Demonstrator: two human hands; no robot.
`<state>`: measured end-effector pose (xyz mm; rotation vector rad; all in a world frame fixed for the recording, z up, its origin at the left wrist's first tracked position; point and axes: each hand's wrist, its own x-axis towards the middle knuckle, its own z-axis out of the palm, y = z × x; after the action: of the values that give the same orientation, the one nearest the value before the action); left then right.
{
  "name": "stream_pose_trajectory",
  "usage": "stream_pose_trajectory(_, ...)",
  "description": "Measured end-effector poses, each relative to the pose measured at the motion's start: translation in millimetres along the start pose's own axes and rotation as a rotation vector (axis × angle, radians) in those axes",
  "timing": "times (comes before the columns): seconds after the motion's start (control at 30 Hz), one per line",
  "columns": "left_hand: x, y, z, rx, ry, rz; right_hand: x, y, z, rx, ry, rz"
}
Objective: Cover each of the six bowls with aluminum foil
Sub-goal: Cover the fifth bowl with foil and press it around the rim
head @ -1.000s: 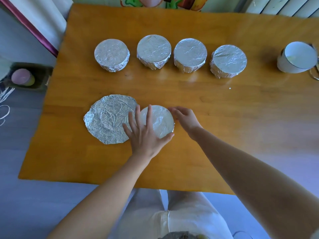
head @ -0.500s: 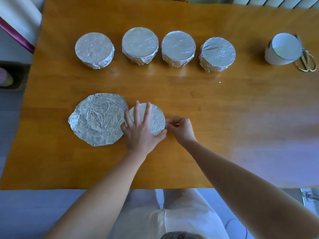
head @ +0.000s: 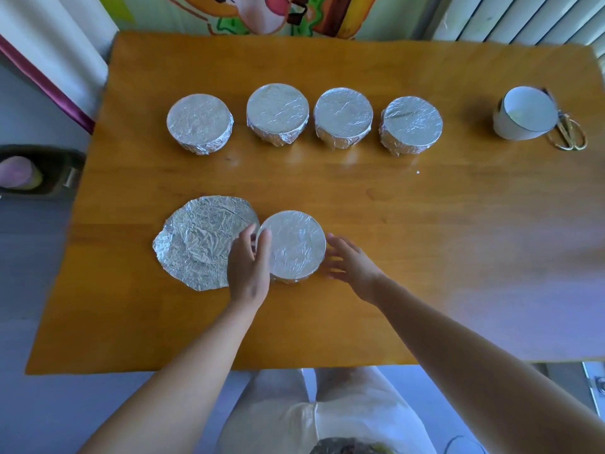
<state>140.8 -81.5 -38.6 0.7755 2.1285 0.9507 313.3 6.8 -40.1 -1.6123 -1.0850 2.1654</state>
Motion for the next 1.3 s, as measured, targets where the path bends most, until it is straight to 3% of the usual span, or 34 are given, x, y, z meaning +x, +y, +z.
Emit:
stream_pose_trajectory(0.1,2,-1,-8,-0.424,-0.150,-0.425,3,6,10,0.127,0.001,0.099)
stream_pose_trajectory(0.2,5,0,-15,-0.605,-0.210,-0.584,5,12,15,0.149,0.027,0.077)
stream_pose_trajectory(0.3,7,0,-17,-0.519,-0.265,-0.518,3,19,16,0.155,0.034,0.012)
stream_pose_trajectory(0.5,-2,2,-7,-0.331,-0.320,-0.421,4,8,13,0.158,0.210,-0.092)
stream_pose_trajectory(0.6,-3,-2,-3,-0.209,-0.258,-0.352,5,1,8,0.103,0.259,-0.135)
stream_pose_trajectory(0.7,3,4,-2,-0.140,-0.137,-0.152,-2,0,4,0.010,0.395,-0.142)
stream_pose_trajectory(0.8,18,10,2,-0.162,-0.166,-0.075,-7,15,2,0.067,0.572,-0.151)
stream_pose_trajectory(0.93,29,20,18,-0.259,-0.286,-0.137,-12,20,14,0.155,0.410,-0.109)
stream_pose_trajectory(1.1,22,22,24,-0.201,-0.246,-0.147,4,6,8,0.105,0.391,-0.099)
stream_pose_trajectory(1.2,15,24,25,0.016,-0.145,-0.056,10,-3,-1,0.031,0.344,-0.096)
stream_pose_trajectory(1.3,12,34,31,0.358,-0.044,0.229,12,-10,-9,-0.014,0.301,-0.131)
